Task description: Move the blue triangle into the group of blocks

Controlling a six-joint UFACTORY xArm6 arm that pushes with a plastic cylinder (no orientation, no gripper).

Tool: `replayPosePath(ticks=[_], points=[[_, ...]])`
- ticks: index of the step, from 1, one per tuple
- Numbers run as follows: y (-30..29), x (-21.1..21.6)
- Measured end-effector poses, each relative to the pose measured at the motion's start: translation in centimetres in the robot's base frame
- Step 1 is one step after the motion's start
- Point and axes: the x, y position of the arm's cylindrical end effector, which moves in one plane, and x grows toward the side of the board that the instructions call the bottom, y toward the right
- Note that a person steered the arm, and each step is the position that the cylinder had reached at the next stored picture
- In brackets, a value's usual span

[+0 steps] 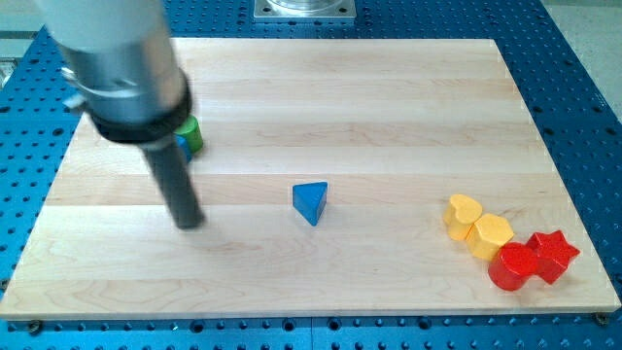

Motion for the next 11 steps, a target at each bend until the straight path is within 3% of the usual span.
replayPosePath(ticks=[1,2,4,5,7,9,10,11], points=[[12.0,1.4],[19.0,1.1],[5.5,-1.7],[4.4,-2.5],[12.5,-3.7],[0.5,-5.1],[0.6,-3.4],[-0.7,-4.6]])
